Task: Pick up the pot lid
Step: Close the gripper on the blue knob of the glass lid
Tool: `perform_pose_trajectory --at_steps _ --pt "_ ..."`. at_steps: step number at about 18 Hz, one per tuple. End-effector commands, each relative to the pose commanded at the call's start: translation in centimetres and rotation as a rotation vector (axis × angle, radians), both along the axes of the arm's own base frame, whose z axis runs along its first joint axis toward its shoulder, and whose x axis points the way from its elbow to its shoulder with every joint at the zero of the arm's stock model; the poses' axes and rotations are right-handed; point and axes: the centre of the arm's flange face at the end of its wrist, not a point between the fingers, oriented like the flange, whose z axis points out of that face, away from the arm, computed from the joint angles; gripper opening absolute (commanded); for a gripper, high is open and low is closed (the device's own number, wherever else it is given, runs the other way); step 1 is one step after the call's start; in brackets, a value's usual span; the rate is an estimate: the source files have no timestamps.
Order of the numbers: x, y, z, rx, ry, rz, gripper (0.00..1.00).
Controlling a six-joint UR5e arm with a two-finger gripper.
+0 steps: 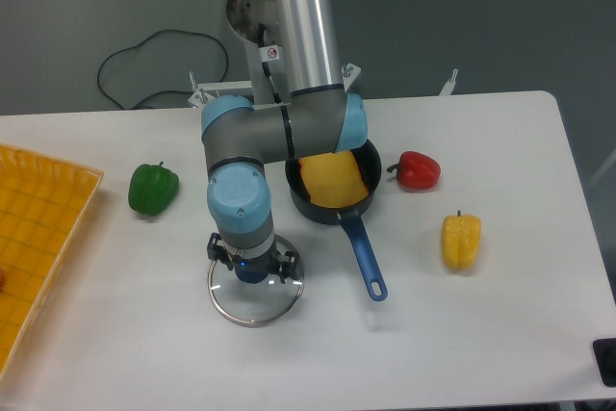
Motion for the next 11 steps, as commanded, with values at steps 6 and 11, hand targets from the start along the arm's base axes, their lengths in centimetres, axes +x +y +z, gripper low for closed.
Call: perform_pose_trajectory --at_steps 6,11 --pt "0.25 0.13 -0.1 -0.002 0.0 -0.005 1.0" --pt "0.37 0.14 -0.16 -0.003 -0.001 -0.005 1.0"
